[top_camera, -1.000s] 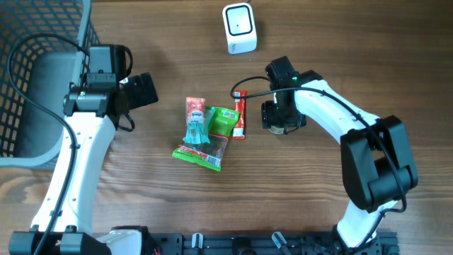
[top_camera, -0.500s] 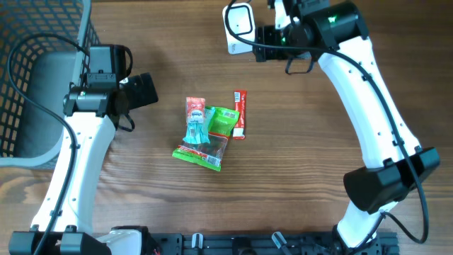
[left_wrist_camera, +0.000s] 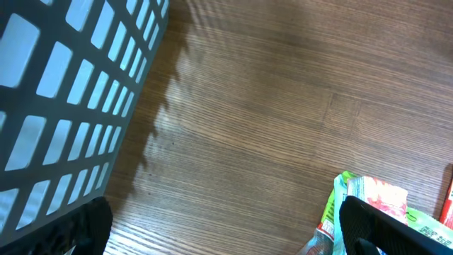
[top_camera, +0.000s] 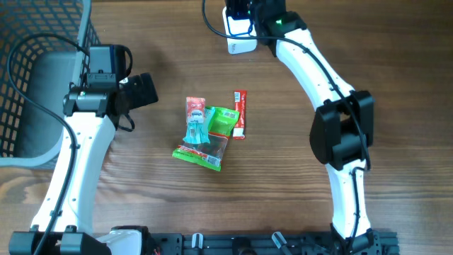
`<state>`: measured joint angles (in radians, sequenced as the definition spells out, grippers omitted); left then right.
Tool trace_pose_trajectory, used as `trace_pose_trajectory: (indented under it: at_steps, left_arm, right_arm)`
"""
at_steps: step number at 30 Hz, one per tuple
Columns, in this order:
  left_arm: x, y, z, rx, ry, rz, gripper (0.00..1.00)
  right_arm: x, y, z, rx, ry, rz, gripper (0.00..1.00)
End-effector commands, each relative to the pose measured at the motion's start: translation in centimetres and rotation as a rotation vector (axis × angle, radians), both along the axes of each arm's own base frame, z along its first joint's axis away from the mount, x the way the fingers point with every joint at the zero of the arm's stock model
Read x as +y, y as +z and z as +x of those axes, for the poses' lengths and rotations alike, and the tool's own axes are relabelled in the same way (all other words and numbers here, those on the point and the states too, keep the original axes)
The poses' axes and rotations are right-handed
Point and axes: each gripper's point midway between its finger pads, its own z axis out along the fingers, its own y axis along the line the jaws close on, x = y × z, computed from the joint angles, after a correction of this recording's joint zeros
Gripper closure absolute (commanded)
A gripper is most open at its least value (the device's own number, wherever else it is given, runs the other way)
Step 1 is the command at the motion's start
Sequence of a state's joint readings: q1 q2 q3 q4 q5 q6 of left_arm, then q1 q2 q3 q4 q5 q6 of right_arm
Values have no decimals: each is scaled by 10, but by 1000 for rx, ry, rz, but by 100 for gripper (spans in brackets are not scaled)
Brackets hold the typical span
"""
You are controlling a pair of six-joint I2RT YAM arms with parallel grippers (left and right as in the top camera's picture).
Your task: Scan the item barcode
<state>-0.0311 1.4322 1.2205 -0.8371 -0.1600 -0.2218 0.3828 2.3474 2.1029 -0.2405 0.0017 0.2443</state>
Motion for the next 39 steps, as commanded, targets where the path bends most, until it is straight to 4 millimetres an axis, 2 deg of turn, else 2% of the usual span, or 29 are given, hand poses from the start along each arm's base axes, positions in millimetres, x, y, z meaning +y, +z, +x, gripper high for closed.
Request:
trace_pose_trajectory:
  at_steps: [1,3,5,7,8,10,11,12,13,14,15,16,19,21,23,25,27,28,29,30,31,32,33,34,36,38,39]
  left_arm:
    - [3,4,1,-11,1,9,0]
    - [3,4,1,-11,1,9,0]
    - [3,4,1,-11,1,9,0]
    - [3,4,1,-11,1,9,0]
    - [3,4,1,-11,1,9,0]
    - [3,4,1,-11,1,9,0]
    - [3,4,1,-11,1,9,0]
    - [3,4,1,-11,1,9,0]
    - [3,4,1,-11,1,9,0]
    - [3,4,1,-11,1,9,0]
    - [3,4,1,-11,1,9,0]
    - [3,4,1,-11,1,9,0]
    - [3,4,1,-11,1,9,0]
    - [3,4,1,-11,1,9,0]
    - [3,4,1,-11,1,9,0]
    - [3,4,1,-11,1,9,0]
    - [3,4,1,-11,1,9,0]
    - [3,4,1,-11,1,9,0]
    - [3,4,1,-11,1,9,0]
    - [3,4,1,-11,1,9,0]
    - [3,4,1,-11,1,9,0]
    - [3,4,1,-11,1,9,0]
    - [3,4,1,-11,1,9,0]
    - [3,4,1,-11,1,9,0]
    - [3,4,1,-11,1,9,0]
    - [3,4,1,-11,1,9,0]
    - [3,4,1,-11,1,9,0]
  right_arm:
    - [1,-35,28,-65,-35,4,88]
    - [4,-48,36,-95,-35,17,88]
    - [5,-40,40,-134,-41,30,88]
    - [6,-18,43,-192,-43,53,89]
    - [5,-1,41,-214,-43,63,89]
    - [-2,50,30,-247,-46,76,90]
    - [-8,76,21,-253,-50,78,90]
    - [-14,94,12,-244,-53,74,90]
    - [-30,123,-10,-202,-64,55,90]
    - [-44,132,-28,-144,-74,31,90]
    - [-59,131,-47,-63,-86,-2,90]
    - [-77,121,-69,47,-101,-46,90]
    - [-153,48,-145,500,-199,-222,91]
    - [-193,-10,-193,796,-242,-283,91]
    - [-218,-60,-221,954,-279,-303,91]
    - [-232,-112,-238,1027,-304,-296,94]
    - [-239,-149,-247,1038,-315,-284,91]
    - [-240,-160,-250,1038,-316,-282,87]
    - [-240,-166,-254,1043,-315,-283,61]
    - [-240,-168,-256,1050,-314,-285,43]
    - [-241,-166,-258,1053,-292,-299,28]
    - [-241,-160,-258,1058,-282,-307,18]
    - [-241,-153,-258,1062,-265,-317,13]
    - [-240,-134,-254,1064,-252,-325,8]
    - [-240,-101,-244,1039,-244,-326,6]
    - [-225,-71,-239,1023,-202,-270,6]
    - [-209,-57,-238,1017,-156,-213,6]
